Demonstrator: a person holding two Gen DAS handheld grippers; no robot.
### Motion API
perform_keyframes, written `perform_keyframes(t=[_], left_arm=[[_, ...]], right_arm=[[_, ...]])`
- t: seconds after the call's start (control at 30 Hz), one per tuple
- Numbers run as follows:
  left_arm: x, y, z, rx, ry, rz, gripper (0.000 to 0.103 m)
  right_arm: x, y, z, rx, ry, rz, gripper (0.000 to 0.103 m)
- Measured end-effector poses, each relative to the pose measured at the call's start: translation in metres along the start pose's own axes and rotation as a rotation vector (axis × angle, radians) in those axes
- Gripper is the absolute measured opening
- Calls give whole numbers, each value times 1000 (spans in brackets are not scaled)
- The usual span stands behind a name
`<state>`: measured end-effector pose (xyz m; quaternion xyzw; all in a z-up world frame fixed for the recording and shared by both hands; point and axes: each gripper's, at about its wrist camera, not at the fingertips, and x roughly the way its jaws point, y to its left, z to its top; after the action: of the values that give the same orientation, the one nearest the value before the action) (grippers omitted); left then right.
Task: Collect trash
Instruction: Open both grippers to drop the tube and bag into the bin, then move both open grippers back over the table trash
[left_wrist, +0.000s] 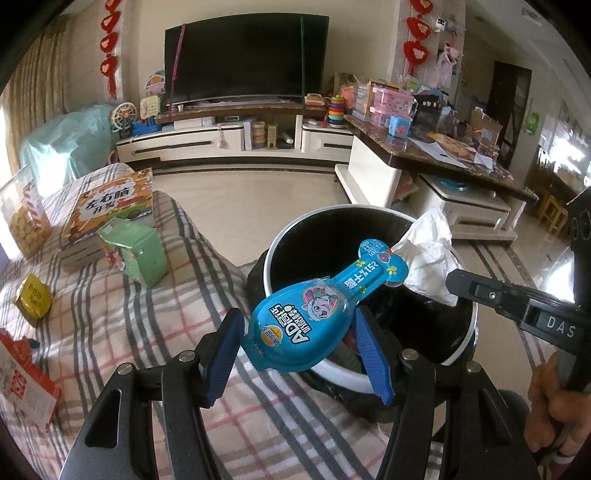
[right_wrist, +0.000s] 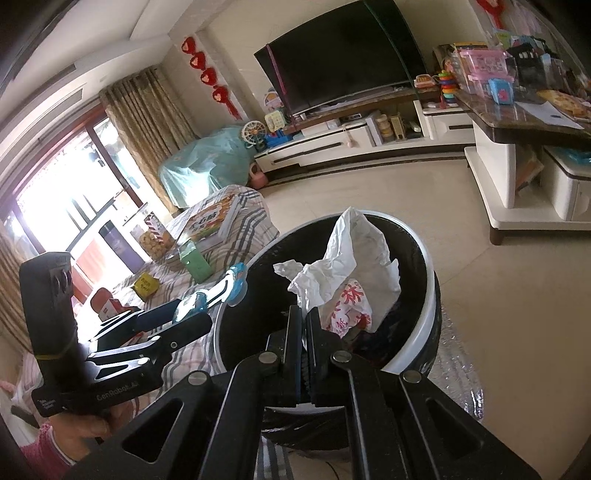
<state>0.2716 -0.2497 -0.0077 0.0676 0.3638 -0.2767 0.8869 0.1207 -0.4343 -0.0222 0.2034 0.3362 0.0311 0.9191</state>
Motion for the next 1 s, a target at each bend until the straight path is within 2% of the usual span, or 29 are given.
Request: perform_keyframes(t=[0.73, 0.77, 0.83, 0.9, 0.93, 0.97, 1.0], left_arm=[[17, -9, 11, -7, 14, 0, 61], [17, -9, 12, -14, 13, 3, 61], [17, -8, 13, -26, 17, -8, 62], [16, -6, 13, -33, 17, -7, 69], [14, -6, 12, -36, 12, -4, 71], [13, -5, 11, -37, 8, -5, 71], [11, -4, 9, -39, 6, -5, 71]], right_arm=[[10, -10, 8, 2, 22, -17, 3], [11, -10, 8, 5, 24, -19, 7], [11, -9, 9, 10, 20, -32, 8], [9, -9, 9, 14, 16, -37, 9], [8, -9, 10, 16, 12, -40, 14], [7, -9, 10, 19, 7, -38, 27], [5, -8, 10, 20, -1, -34, 34]])
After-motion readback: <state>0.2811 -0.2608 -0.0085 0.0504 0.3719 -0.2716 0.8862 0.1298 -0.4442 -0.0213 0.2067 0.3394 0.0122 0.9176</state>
